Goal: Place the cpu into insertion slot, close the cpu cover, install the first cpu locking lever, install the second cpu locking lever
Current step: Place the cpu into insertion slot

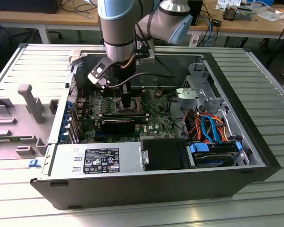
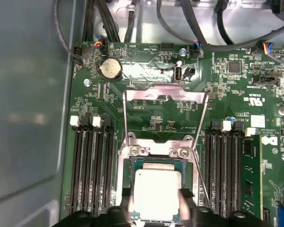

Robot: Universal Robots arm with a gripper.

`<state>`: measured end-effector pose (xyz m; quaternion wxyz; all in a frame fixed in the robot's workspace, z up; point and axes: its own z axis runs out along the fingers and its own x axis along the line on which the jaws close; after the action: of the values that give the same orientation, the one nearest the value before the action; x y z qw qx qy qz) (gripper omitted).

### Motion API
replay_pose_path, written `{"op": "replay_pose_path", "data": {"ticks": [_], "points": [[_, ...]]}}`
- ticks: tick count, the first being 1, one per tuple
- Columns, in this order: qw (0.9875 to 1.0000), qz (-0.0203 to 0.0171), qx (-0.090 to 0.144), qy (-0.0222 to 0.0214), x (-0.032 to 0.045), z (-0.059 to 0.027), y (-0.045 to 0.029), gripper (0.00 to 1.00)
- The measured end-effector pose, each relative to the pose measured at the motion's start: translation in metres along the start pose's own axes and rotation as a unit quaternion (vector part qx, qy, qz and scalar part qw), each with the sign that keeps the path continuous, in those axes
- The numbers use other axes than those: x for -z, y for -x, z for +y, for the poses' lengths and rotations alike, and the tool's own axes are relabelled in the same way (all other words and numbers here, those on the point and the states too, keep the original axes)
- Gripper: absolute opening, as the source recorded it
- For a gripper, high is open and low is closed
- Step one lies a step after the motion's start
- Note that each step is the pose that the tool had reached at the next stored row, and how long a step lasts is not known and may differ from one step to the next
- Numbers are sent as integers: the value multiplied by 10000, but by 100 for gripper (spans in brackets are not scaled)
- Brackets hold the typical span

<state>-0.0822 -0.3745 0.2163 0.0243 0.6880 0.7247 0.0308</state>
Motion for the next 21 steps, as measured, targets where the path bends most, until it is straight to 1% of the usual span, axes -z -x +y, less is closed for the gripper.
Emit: {"op": "replay_pose_path", "data": {"ticks": [1,2,3,4,5,6,10,11,12,13,14,15,17,21], "points": [[10000,3,-1,-60,-11,68,-14,46],[10000,4,-2,-98,-19,107,-17,40],[9999,0,-1,-152,-28,167,-16,34],[9998,-36,10,-175,-29,190,-15,11],[9994,-43,13,-357,-43,223,-14,11],[9989,-55,12,-457,-44,228,-14,11],[9989,-61,17,-457,-15,232,-15,11],[9989,-90,22,-458,6,234,-16,11],[9988,-134,37,-460,15,234,-15,11],[9988,-143,67,-461,19,235,-15,11],[9988,-142,123,-460,19,235,-15,11],[9986,-138,235,-460,20,234,-15,11],[9979,-132,432,-458,20,235,-15,11],[9978,-132,459,-458,40,236,-15,11]]}}
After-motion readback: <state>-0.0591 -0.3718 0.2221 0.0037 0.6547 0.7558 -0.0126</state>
